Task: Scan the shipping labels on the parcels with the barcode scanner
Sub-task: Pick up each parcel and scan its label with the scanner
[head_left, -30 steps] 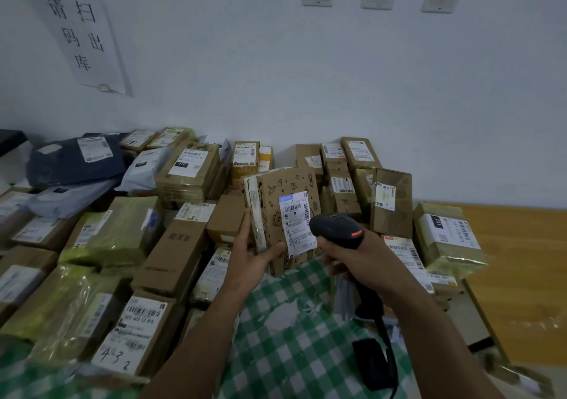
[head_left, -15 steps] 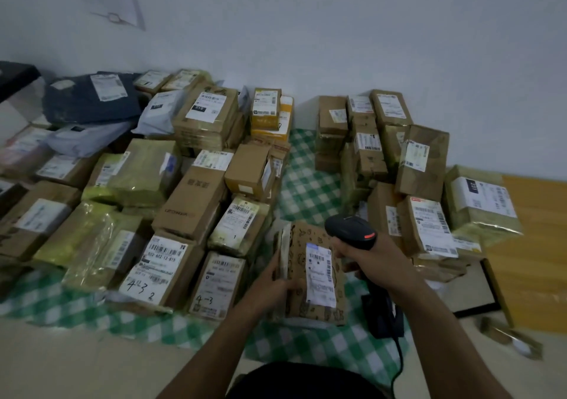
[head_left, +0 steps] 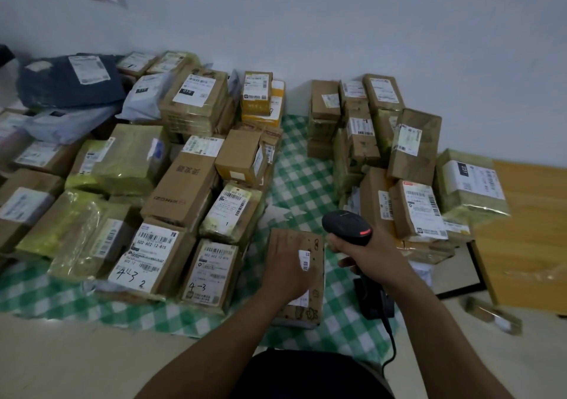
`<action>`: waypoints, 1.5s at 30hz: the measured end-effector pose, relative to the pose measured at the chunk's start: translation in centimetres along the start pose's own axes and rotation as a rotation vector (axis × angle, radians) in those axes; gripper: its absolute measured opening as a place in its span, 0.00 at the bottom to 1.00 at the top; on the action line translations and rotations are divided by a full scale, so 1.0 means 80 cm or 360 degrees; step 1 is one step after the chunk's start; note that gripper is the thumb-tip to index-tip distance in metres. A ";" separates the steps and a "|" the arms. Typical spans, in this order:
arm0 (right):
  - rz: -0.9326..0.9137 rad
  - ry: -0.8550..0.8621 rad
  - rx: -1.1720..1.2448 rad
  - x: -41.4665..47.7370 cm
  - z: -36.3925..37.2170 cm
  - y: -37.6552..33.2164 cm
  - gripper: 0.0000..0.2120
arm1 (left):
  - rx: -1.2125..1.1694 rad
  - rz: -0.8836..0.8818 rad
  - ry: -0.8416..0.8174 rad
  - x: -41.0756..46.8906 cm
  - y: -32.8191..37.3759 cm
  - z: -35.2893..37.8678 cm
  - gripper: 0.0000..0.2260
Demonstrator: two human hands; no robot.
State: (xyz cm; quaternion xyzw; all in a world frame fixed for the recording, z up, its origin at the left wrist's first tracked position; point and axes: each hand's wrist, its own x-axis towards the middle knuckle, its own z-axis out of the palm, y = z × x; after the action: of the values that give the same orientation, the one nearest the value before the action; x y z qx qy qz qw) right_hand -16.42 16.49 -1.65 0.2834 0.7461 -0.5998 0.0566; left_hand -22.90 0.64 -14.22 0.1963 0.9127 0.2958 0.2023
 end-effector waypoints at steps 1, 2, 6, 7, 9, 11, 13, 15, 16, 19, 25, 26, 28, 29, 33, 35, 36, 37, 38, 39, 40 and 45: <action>0.0002 0.0002 -0.0006 -0.001 -0.001 0.003 0.12 | 0.0124 0.0066 -0.0017 0.010 0.005 0.006 0.42; 0.0004 0.0004 -0.0009 -0.002 -0.003 0.007 0.12 | 0.0233 0.0082 -0.0077 0.017 0.010 0.010 0.46; 0.0026 -0.0006 -0.0064 -0.009 -0.013 0.021 0.09 | 0.0404 -0.0015 -0.0276 0.034 0.005 0.028 0.53; 0.0031 0.0002 -0.0072 -0.010 -0.016 0.025 0.09 | 0.0415 -0.0047 -0.0313 0.035 -0.001 0.031 0.53; 0.0055 0.0037 -0.0067 -0.011 -0.023 0.032 0.13 | 0.0438 -0.0102 -0.0390 0.033 -0.011 0.034 0.53; 0.0084 0.0059 -0.0058 -0.011 -0.028 0.036 0.18 | 0.0424 -0.0131 -0.0435 0.026 -0.019 0.034 0.53; 0.0087 0.0058 -0.0043 -0.009 -0.032 0.038 0.20 | 0.0422 -0.0159 -0.0392 0.018 -0.027 0.033 0.52; 0.0058 0.0040 -0.0032 -0.007 -0.036 0.036 0.18 | 0.0447 -0.0230 -0.0315 0.013 -0.034 0.031 0.51; 0.0047 0.0030 -0.0022 -0.006 -0.039 0.035 0.17 | 0.0427 -0.0283 -0.0274 0.013 -0.037 0.030 0.50; 0.0028 0.0003 0.0001 -0.005 -0.047 0.028 0.15 | 0.0424 -0.0378 -0.0236 0.013 -0.033 0.024 0.49; -0.0025 -0.0056 0.0050 -0.003 -0.085 0.019 0.13 | 0.0001 -0.0297 0.0015 0.030 0.030 0.025 0.34; -0.0047 -0.0058 0.0066 -0.003 -0.096 0.018 0.12 | -0.0208 -0.0248 0.0110 0.032 0.052 0.021 0.27; -0.0113 -0.0033 0.0123 -0.007 -0.122 0.015 0.13 | -0.0538 -0.0216 0.0235 0.034 0.102 0.013 0.17; -0.0156 -0.0016 0.0148 -0.009 -0.136 0.012 0.14 | -0.0652 -0.0203 0.0264 0.037 0.130 0.007 0.15; -0.0260 0.0022 0.0199 -0.012 -0.197 0.004 0.13 | -0.0866 -0.0091 0.0308 0.052 0.223 -0.003 0.12; -0.0277 0.0122 0.0229 -0.011 -0.234 0.005 0.11 | -0.0843 -0.0052 0.0314 0.061 0.268 -0.001 0.12; -0.0290 0.0184 0.0242 -0.010 -0.253 0.008 0.11 | -0.0797 0.0008 0.0321 0.064 0.292 0.000 0.12; -0.0310 0.0245 0.0260 -0.009 -0.272 0.009 0.10 | -0.0753 0.0084 0.0330 0.069 0.316 0.003 0.12; -0.0328 0.0307 0.0275 -0.007 -0.290 0.013 0.10 | -0.0729 0.0145 0.0327 0.075 0.338 0.007 0.12; -0.0330 0.0367 0.0302 -0.005 -0.307 0.016 0.11 | -0.0730 0.0182 0.0311 0.081 0.359 0.012 0.11; -0.0333 0.0417 0.0331 -0.002 -0.325 0.023 0.11 | -0.0743 0.0191 0.0269 0.088 0.378 0.018 0.10; -0.0365 0.0588 0.0427 0.027 -0.381 0.057 0.14 | -0.0687 0.0122 0.0127 0.118 0.426 0.063 0.14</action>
State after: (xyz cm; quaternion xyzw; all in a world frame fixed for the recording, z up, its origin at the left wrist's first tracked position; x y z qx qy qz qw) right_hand -8.20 46.08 1.82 0.3066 0.6848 -0.6340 -0.1874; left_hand -20.24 32.96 0.76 0.1712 0.8274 0.4993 0.1918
